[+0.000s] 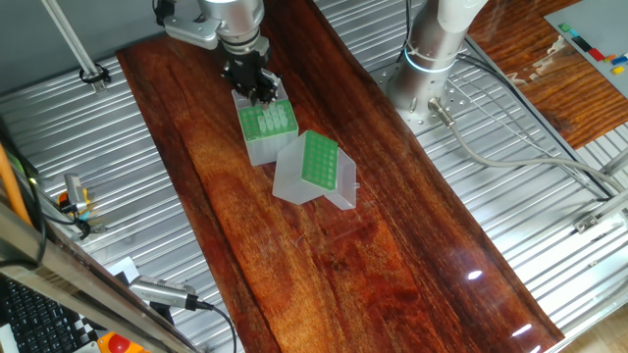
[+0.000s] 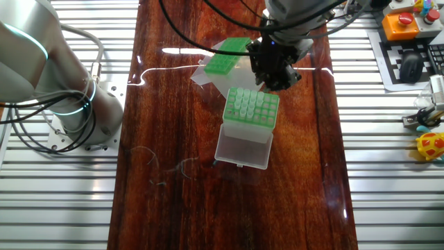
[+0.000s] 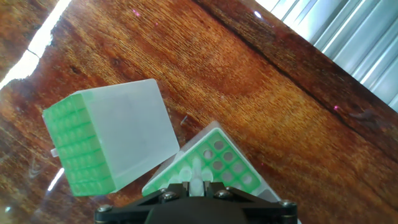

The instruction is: Transfer all large pipette tips from one holder to another

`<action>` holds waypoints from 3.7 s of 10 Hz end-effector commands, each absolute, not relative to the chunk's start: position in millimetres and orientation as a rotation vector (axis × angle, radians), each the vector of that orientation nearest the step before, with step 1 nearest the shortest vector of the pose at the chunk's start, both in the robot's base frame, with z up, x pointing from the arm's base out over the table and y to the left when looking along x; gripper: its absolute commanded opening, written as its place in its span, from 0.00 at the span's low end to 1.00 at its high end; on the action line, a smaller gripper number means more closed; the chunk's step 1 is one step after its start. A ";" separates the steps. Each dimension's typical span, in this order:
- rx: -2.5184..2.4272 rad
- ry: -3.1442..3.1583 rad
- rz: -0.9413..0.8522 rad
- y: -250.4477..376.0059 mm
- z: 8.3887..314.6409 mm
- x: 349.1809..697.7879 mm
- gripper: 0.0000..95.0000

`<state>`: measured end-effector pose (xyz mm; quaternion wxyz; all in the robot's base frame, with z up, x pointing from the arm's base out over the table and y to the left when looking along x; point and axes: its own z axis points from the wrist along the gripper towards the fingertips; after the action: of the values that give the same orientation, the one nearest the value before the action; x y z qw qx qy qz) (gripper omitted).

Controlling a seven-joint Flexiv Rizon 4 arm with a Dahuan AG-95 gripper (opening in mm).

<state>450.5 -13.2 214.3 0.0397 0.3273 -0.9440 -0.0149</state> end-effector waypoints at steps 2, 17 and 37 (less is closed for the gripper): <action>0.929 -2.895 0.025 -12.8 214.2 450.8 0.00; 0.929 -2.895 0.025 -12.8 214.2 450.8 0.00; 0.877 -2.931 0.063 -34.7 200.4 501.5 0.00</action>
<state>501.2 -34.4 201.0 0.0439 0.2909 -0.9556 0.0160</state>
